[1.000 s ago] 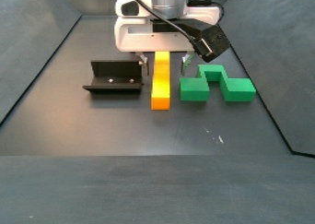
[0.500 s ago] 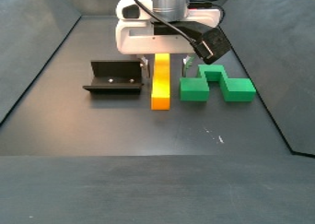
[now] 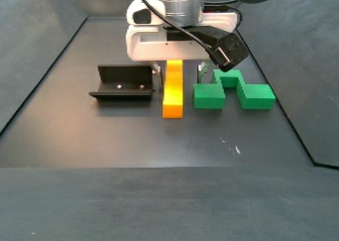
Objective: Pick up the yellow object. Move up. Move to above the board. Insert the yellow object.
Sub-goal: Pick up the yellow object.
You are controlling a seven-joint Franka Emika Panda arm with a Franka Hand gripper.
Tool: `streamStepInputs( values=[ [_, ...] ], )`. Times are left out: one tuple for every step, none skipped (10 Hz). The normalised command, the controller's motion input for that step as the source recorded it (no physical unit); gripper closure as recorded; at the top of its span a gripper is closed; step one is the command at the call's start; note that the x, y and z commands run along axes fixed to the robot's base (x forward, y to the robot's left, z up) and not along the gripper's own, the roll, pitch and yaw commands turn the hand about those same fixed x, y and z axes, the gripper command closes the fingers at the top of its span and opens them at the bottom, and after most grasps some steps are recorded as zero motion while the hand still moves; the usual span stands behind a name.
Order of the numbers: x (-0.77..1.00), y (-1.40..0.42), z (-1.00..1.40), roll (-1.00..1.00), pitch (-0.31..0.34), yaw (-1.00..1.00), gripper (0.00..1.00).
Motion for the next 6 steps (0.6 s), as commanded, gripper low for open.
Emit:
streamStepInputs(
  values=[
    [0.00,0.00,0.00,0.00,0.000,0.00,1.00],
    [0.00,0.00,0.00,0.00,0.000,0.00,1.00],
    [0.00,0.00,0.00,0.00,0.000,0.00,1.00],
    [0.00,0.00,0.00,0.00,0.000,0.00,1.00],
    [0.00,0.00,0.00,0.00,0.000,0.00,1.00],
    [0.00,0.00,0.00,0.00,0.000,0.00,1.00]
  ],
)
